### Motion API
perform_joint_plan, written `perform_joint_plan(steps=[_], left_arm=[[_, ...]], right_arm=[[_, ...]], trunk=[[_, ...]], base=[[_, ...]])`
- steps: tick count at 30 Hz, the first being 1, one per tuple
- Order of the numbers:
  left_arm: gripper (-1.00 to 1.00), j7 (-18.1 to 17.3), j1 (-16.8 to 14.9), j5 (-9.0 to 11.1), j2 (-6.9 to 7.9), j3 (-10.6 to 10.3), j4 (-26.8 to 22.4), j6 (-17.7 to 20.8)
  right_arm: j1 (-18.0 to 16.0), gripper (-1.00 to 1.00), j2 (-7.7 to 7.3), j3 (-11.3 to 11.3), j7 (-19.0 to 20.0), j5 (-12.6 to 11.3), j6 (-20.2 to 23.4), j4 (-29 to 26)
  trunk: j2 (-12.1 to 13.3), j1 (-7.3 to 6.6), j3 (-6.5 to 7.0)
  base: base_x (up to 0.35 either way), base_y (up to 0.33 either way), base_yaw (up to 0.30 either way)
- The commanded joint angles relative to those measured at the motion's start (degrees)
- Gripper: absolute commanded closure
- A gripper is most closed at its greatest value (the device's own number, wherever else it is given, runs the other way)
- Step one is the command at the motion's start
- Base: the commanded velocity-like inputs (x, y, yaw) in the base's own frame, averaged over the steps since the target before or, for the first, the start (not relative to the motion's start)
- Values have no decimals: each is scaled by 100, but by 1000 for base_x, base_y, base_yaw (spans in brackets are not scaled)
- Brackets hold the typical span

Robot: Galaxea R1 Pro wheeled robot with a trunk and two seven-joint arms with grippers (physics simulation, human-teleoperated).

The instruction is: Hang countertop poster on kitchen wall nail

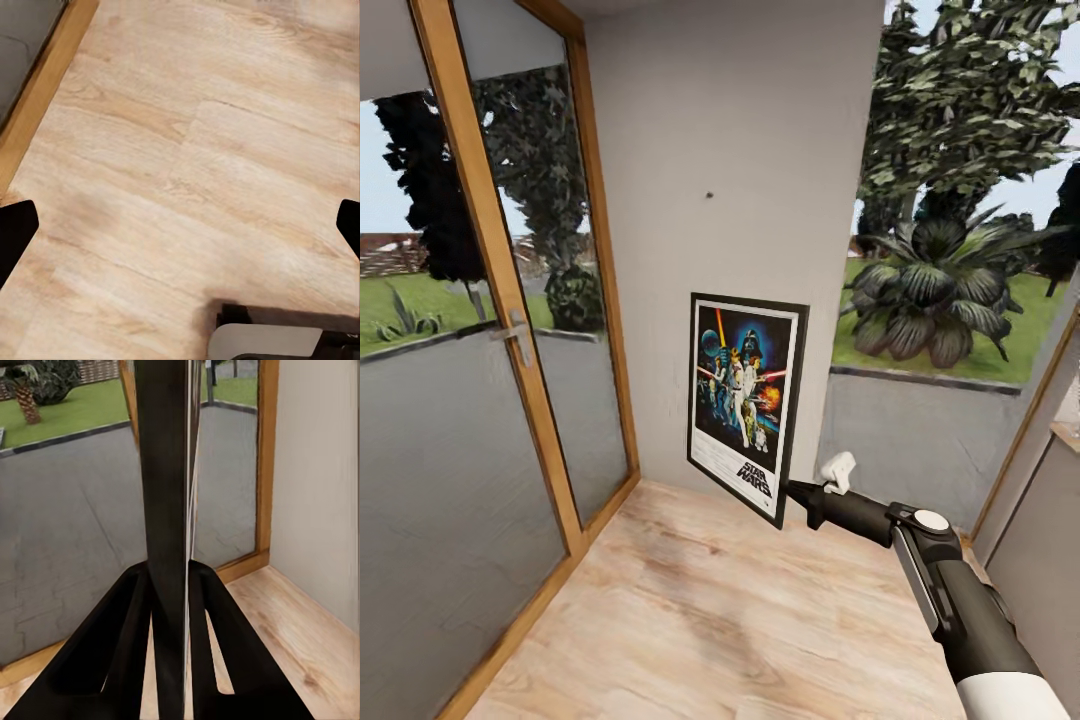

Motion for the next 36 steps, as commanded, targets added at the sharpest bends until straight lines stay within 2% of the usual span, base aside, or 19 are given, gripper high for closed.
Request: perform_joint_plan(steps=[1, 16, 36], left_arm=[[-100, -4, 4, 1, 0, 2, -12, 33], [-100, -6, 4, 1, 0, 2, -11, 33], [-100, -3, 4, 1, 0, 11, -20, 33]], right_arm=[[-3, 100, 3, -8, 39, -22, 60, 1], [-2, 100, 3, -8, 39, -22, 60, -15], [-2, 100, 3, -8, 48, -22, 60, -14]], trunk=[[-3, 4, -1], [-3, 4, 1], [-3, 4, 64]], base=[[146, 322, -79], [146, 322, -31], [145, 321, -282]])
